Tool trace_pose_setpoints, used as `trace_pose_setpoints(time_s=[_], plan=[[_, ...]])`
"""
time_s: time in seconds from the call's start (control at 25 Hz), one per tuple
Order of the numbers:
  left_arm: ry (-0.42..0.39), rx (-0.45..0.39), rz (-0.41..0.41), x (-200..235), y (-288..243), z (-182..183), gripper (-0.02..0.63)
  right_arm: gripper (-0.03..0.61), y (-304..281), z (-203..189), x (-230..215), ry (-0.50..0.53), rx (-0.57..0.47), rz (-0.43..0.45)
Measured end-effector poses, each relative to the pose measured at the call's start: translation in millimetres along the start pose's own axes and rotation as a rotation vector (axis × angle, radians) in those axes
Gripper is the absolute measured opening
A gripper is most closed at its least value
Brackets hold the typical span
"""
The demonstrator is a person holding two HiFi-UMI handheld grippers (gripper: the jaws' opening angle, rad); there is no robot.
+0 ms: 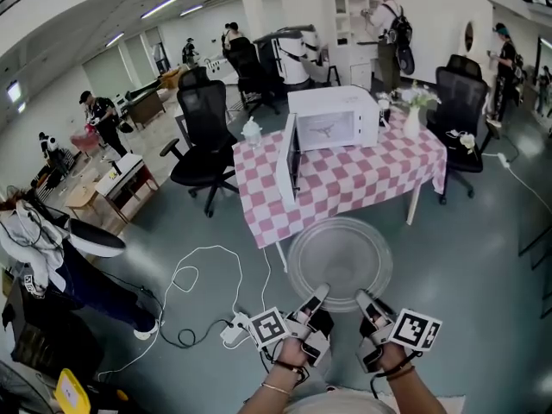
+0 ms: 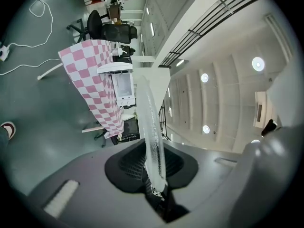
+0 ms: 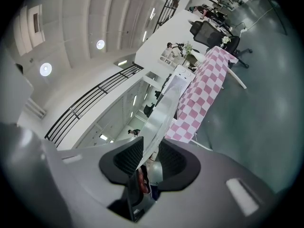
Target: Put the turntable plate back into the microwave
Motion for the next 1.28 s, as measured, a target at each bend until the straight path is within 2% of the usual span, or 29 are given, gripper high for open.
trace_pose_setpoints(time_s=[0.28,0.88,1.28], plan=[[0.010,0.032,-0.010,10,-67,24,0.044,0.100,-58,33,-10,0.013,-0.024,-0.006],[0.041,0.116,-0.005,42,-217,90,0.044,0.100,-194,94,-26,0.000,-0.103,-0.082],[0.070,0.179,-0.014,56,-275,115,0.044,0.100,-242,115,-34,0.014,-0.159,-0.142]])
Point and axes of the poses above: the fingertips, and each gripper's own axes: y backward along the fingers, x to its left, z out of its top, the point moved 7 cm from there along y, backward along the fingers, and after that the axes turned 15 degrees about -x, right-handed, at the moved point
